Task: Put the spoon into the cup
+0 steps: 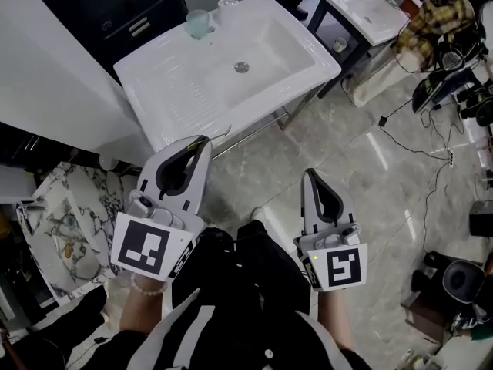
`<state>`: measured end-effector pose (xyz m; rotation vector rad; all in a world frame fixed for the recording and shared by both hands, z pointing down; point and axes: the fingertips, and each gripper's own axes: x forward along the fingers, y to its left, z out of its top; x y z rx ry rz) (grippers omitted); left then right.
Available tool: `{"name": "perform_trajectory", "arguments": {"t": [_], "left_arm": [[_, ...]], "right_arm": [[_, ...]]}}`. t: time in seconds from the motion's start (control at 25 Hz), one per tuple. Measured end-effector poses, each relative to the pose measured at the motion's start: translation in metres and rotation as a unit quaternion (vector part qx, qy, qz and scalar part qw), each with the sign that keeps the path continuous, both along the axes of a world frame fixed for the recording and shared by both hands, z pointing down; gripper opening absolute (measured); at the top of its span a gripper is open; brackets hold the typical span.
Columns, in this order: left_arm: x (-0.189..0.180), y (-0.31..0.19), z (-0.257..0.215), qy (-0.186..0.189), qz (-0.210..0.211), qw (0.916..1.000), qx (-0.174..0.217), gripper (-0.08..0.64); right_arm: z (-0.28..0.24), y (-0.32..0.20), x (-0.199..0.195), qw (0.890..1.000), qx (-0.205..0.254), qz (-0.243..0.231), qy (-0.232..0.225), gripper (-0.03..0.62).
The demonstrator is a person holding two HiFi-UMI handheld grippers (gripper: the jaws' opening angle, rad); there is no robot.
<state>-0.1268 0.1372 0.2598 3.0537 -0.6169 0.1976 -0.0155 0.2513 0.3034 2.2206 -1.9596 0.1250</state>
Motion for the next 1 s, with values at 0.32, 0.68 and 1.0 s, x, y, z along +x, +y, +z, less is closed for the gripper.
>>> {"name": "perform_trajectory", "arguments": {"t": [0.32,0.68,1.0], "left_arm": [[0.010,0.010,-0.002,0.000,-0.078,0.9969,0.004,0.006],[0.008,0.026,-0.001,-0.010,-0.144,0.9895,0.014,0.005],[0.020,0.037,-0.001,-0.010,-0.170,0.9852,0.020,0.006]], "right_arm": [[0.000,-0.009,0.031,0.997,0.004,-0.075,0.006,0.000],[0.003,-0.015,0.043,0.991,0.023,-0.133,-0.008,0.000],[0.002,-0.011,0.055,0.986,0.034,-0.160,-0.002,0.000]]}}
